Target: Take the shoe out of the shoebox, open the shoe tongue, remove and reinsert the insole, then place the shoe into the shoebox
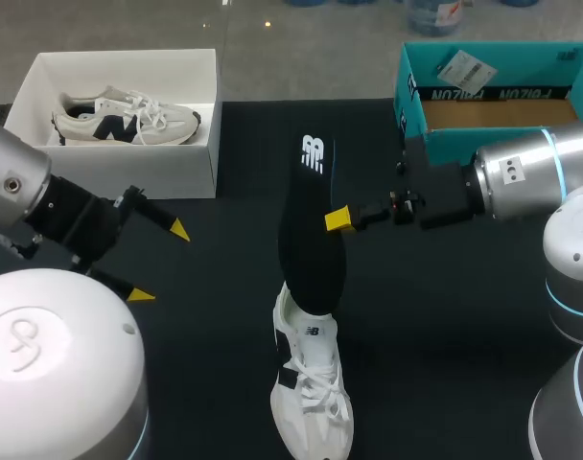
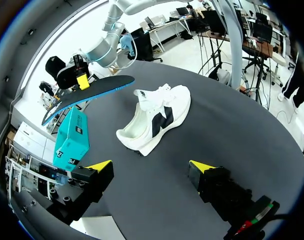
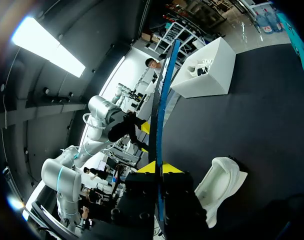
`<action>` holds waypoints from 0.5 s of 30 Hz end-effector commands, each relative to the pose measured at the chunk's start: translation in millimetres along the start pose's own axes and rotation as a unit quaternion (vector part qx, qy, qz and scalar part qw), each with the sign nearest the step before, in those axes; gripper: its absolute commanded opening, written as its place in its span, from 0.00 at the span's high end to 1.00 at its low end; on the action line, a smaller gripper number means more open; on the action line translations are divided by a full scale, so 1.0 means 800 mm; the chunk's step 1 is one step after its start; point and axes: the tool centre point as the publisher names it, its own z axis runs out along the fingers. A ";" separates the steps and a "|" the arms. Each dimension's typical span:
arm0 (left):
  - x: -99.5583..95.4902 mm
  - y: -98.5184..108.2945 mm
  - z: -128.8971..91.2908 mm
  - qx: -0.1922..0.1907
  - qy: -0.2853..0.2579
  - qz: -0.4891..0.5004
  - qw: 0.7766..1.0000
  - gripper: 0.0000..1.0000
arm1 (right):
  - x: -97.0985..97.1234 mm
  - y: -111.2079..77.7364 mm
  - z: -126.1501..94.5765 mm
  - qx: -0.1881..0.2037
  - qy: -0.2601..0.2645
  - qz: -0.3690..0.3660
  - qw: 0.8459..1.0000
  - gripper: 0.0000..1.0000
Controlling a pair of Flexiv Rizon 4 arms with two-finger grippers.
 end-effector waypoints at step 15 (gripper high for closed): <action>0.001 -0.001 0.000 -0.002 0.001 0.000 1.000 0.00 | -0.017 0.019 0.010 0.009 0.006 -0.008 1.000 1.00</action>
